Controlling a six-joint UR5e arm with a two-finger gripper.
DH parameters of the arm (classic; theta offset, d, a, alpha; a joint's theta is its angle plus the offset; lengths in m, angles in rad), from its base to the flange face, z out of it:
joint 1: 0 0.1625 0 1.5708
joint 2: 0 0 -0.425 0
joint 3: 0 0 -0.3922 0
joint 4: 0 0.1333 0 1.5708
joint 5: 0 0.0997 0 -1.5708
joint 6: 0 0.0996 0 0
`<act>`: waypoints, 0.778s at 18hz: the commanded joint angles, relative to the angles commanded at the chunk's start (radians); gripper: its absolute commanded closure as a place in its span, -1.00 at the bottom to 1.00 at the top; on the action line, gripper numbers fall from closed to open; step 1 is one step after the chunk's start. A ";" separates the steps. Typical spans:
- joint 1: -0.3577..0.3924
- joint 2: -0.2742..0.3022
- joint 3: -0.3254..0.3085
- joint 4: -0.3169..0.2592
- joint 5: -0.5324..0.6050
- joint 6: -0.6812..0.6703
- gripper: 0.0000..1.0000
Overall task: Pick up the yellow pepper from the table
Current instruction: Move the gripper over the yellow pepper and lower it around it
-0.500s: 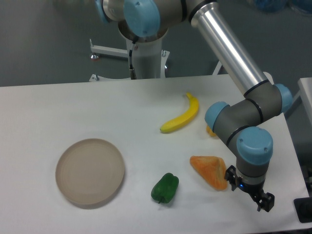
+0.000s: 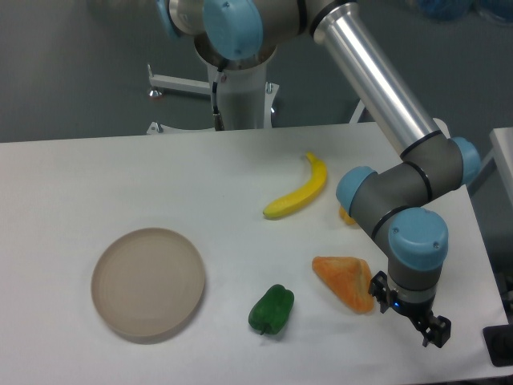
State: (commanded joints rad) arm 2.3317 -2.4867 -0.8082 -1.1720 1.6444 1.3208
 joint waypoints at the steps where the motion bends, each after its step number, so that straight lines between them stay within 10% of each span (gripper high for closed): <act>1: 0.002 0.015 -0.021 -0.005 0.000 0.000 -0.99; 14: 0.118 0.244 -0.262 -0.219 0.029 0.090 -0.99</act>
State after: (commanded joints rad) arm 2.4497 -2.2428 -1.0705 -1.3912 1.6735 1.4109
